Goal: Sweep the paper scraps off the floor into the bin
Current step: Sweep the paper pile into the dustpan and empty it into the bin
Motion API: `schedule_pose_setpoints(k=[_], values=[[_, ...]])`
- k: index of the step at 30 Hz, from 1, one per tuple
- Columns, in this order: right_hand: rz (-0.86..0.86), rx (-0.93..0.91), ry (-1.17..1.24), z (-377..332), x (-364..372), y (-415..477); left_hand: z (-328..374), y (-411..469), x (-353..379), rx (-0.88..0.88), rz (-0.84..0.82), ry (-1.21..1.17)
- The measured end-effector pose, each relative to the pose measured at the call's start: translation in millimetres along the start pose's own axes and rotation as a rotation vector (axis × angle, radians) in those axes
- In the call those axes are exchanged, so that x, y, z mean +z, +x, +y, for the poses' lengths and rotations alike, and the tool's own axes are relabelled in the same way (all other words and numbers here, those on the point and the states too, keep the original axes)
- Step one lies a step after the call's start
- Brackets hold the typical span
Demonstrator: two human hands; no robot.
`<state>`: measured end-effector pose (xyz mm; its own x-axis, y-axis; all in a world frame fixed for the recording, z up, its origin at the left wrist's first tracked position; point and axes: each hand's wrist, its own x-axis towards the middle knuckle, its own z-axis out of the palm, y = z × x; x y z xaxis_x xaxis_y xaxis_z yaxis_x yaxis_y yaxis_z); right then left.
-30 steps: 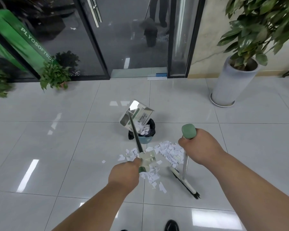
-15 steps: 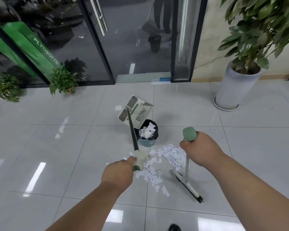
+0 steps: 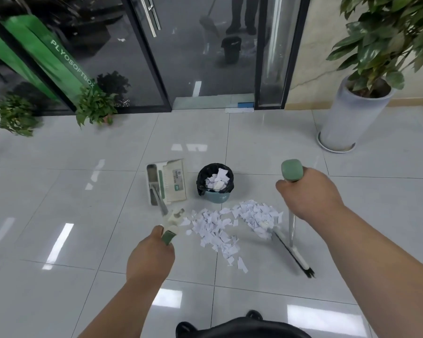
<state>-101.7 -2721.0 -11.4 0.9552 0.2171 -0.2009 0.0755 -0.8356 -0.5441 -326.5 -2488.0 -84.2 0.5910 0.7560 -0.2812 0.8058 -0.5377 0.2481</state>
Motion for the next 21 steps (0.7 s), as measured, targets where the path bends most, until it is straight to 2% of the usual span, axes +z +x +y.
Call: schedule_pose_setpoints(k=[6,15,18,21], values=[[0.043,-0.029,-0.080,10.6,18.0,11.9,-23.5,-5.3,17.8,-0.180,-0.056,-0.124],[-0.117,0.033,0.093,22.3,85.2,7.0,-47.0,-5.5,40.2,-0.319,-0.197,-0.167],[-0.141,0.057,0.158,17.5,103.5,-3.4,-50.8,3.8,47.0,-0.371,-0.215,-0.238],[-0.180,0.008,0.195,2.8,114.5,-17.5,-49.0,14.8,49.6,-0.425,-0.281,-0.432]])
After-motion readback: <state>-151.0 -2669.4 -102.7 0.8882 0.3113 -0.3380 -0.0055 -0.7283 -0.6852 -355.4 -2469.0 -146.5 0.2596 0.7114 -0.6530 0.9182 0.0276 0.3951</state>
